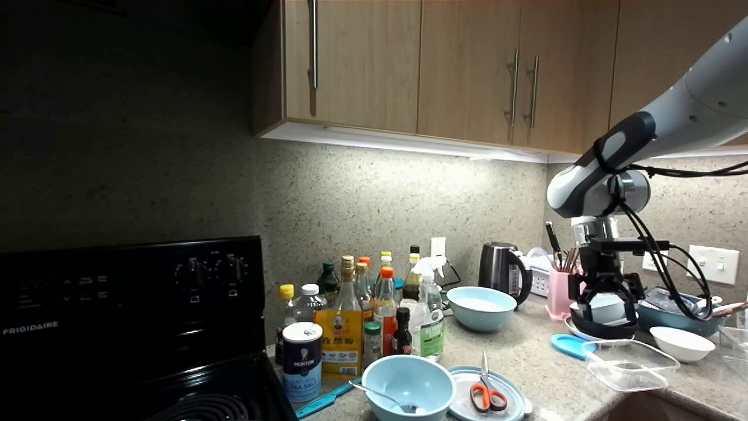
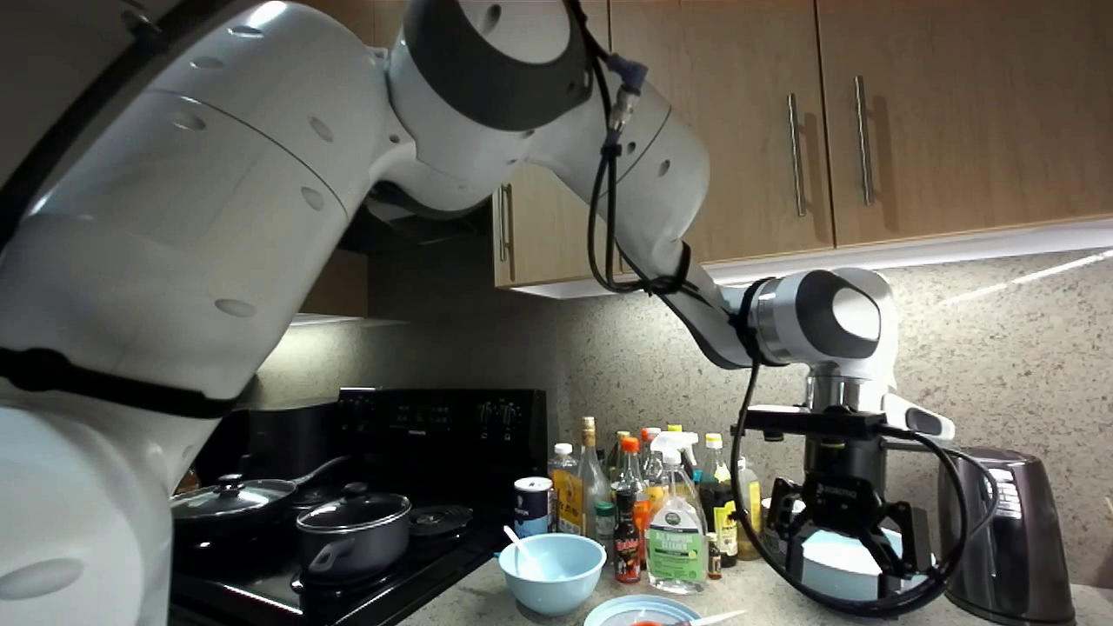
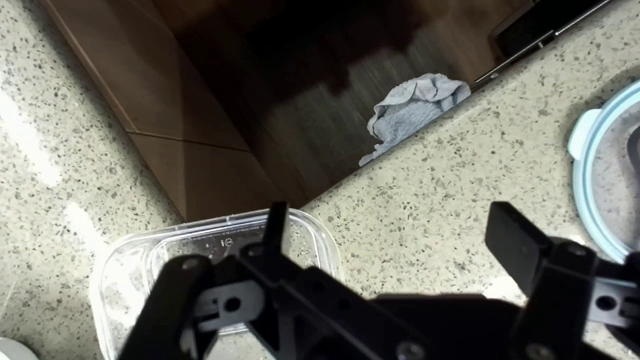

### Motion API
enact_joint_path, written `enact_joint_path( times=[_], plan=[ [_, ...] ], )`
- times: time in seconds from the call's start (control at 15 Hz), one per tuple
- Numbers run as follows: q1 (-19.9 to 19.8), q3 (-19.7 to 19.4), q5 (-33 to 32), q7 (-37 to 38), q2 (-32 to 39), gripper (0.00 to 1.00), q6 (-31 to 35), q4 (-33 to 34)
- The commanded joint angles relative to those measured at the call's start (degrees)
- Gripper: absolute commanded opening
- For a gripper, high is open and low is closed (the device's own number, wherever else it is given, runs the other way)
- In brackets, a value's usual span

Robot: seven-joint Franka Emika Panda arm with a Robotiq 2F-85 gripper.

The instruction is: Turn the transparent bowl to the left

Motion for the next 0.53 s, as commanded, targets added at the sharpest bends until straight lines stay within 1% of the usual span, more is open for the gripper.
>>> enact_joint_path(
  times=[0.0,0.2,0.27,0.33,0.47],
  plan=[
    [-3.12,1.08,1.73,-1.13,7.6,1.0,-3.97,7.86],
    [-5.18,1.64,3.48,-0.22,12.61,1.0,-6.22,12.75],
    [-5.58,1.75,4.01,0.33,13.08,1.0,-7.4,13.69],
    [-4.39,1.35,2.02,0.19,11.21,1.0,-4.19,10.26],
    [-5.2,1.52,2.67,0.18,13.1,1.0,-5.39,12.49]
  ],
)
